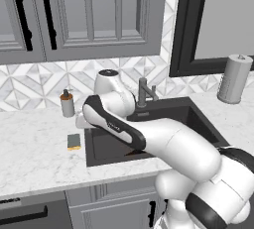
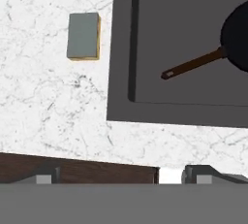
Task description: Pick the pan and sponge and place them into the sink. Then turn on the water.
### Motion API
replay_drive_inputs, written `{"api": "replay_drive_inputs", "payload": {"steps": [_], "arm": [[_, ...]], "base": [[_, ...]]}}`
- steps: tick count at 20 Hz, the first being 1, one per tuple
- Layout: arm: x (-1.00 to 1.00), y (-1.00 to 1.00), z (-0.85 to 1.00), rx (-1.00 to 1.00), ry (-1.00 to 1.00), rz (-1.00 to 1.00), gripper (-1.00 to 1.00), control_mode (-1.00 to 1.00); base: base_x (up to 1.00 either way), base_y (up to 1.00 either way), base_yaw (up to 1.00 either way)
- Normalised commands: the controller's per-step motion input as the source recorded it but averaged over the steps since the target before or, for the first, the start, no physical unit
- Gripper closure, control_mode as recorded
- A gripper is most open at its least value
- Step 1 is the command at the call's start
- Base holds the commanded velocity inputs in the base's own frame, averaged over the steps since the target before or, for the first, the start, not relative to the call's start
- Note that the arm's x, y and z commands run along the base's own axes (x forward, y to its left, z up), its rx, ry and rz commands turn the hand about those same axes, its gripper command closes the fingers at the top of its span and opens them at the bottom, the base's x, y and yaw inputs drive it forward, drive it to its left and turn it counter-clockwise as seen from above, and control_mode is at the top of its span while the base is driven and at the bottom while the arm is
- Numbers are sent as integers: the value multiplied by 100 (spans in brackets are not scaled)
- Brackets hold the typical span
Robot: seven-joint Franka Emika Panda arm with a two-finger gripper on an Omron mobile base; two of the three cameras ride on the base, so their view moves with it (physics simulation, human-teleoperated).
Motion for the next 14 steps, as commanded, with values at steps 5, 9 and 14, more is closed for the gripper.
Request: {"api": "replay_drive_inputs", "payload": {"steps": [5, 9, 14], "arm": [[20, 36, -23, 0, 7, 0, -100, -100], [12, 12, -18, 0, 1, 0, -100, -100], [17, 12, -19, 0, 0, -1, -100, -100]], "base": [[0, 0, 0], [0, 0, 0], [0, 0, 0]]}}
